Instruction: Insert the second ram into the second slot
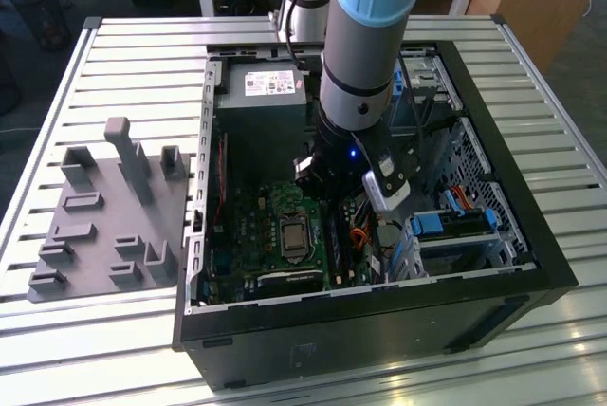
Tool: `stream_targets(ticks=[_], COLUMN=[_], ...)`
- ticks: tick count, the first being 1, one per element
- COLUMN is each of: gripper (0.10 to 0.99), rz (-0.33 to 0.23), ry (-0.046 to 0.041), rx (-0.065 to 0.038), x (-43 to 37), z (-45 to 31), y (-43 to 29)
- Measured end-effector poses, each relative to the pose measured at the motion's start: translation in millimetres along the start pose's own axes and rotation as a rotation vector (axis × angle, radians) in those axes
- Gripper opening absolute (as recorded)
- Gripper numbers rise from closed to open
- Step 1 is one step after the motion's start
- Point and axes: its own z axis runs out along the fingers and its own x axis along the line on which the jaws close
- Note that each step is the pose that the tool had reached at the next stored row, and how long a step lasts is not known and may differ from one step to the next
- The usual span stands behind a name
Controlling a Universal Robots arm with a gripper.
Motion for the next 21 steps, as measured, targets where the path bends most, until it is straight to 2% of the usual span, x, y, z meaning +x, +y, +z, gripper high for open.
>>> stream_targets(ticks=[12,21], gripper=[0.137,0.137], rz=[0.0,0.0], ry=[0.0032,0.0061], rx=[0.0,0.0], x=[-0.9,-1.4], z=[7.9,10.8], y=[-0.3,-0.4])
